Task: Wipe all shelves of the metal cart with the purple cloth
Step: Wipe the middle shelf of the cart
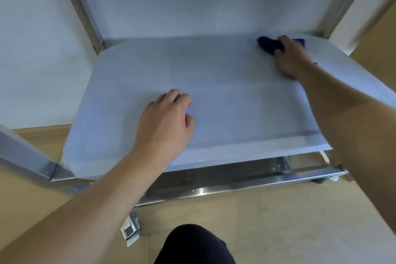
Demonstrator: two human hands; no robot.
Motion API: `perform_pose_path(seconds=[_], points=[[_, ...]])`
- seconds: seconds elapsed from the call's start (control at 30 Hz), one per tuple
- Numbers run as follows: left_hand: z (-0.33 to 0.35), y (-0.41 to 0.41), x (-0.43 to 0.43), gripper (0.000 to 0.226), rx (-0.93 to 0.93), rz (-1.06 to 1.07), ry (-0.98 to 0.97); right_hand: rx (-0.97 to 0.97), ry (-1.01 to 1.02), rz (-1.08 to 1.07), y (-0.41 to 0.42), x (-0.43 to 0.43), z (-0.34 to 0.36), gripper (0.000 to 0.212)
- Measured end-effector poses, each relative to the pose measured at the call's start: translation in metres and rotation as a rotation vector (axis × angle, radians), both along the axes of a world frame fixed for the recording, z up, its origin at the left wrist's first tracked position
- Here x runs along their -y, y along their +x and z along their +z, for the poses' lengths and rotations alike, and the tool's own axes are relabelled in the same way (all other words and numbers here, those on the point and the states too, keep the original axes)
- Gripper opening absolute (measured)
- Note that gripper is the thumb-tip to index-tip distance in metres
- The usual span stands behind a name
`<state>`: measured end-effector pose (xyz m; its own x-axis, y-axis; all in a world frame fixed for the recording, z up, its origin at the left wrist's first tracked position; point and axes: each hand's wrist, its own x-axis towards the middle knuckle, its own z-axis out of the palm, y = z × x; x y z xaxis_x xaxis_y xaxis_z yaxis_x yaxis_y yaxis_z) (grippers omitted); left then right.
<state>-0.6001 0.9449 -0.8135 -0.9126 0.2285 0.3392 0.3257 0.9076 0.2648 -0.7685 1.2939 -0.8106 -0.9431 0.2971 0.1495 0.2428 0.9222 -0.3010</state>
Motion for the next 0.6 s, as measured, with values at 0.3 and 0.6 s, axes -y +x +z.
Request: perform_pose_path(seconds=[0.3,0.6], points=[[0.004,0.002,-0.001,0.028,0.01,-0.002,-0.007,0.019,0.03,0.327,-0.023,0.12,0.005,0.036],[0.002,0.0,0.0,0.029,0.011,-0.005,0.0,-0.041,-0.003,0.326,-0.01,0.089,0.004,0.035]])
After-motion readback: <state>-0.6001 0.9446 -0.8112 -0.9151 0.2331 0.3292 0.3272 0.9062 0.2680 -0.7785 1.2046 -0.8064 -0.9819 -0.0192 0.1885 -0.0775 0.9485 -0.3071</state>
